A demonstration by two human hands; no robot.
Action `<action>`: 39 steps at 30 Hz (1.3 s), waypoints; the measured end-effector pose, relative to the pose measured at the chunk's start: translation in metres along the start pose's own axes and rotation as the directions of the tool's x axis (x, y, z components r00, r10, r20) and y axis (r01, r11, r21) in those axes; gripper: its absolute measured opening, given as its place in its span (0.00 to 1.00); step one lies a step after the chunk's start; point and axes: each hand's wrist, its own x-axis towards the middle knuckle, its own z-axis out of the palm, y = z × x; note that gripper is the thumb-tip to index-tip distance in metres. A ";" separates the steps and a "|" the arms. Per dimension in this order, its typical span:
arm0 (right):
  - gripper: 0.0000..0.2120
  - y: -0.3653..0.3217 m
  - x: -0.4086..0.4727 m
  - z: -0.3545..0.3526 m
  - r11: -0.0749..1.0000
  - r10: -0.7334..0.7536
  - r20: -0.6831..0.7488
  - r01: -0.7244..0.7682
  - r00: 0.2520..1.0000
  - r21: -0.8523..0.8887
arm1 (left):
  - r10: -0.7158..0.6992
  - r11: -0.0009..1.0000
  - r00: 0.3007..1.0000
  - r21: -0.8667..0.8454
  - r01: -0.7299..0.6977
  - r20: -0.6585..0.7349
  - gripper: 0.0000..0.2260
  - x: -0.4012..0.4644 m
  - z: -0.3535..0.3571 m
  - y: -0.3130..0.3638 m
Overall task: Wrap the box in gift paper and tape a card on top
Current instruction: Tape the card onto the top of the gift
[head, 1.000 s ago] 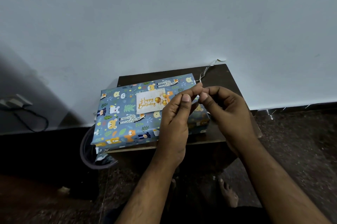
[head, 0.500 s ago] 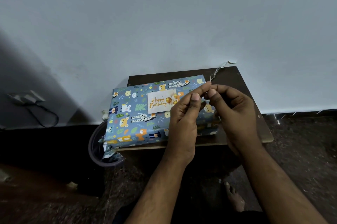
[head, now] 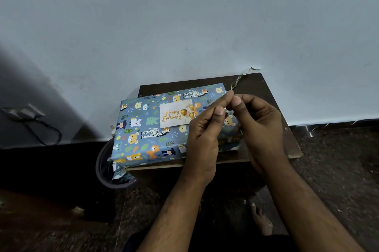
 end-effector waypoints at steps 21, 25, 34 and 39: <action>0.06 0.007 0.010 0.078 0.819 -0.100 0.194 0.192 0.976 -0.541 | 0.193 0.292 0.928 0.921 0.256 -0.319 0.24 0.012 -0.090 0.024; 0.07 0.021 0.029 0.110 0.814 -0.028 0.222 0.151 0.975 -0.560 | 0.179 0.339 0.914 0.895 0.289 -0.363 0.20 0.013 -0.094 0.025; 0.05 0.033 0.060 0.132 0.582 -0.058 0.492 0.430 0.869 -0.690 | 0.176 0.321 0.915 0.900 0.296 -0.364 0.24 0.016 -0.098 0.029; 0.05 0.037 0.061 0.133 0.488 -0.119 0.557 0.537 0.822 -0.688 | 0.111 0.267 0.964 0.941 0.207 -0.243 0.20 0.020 -0.119 0.038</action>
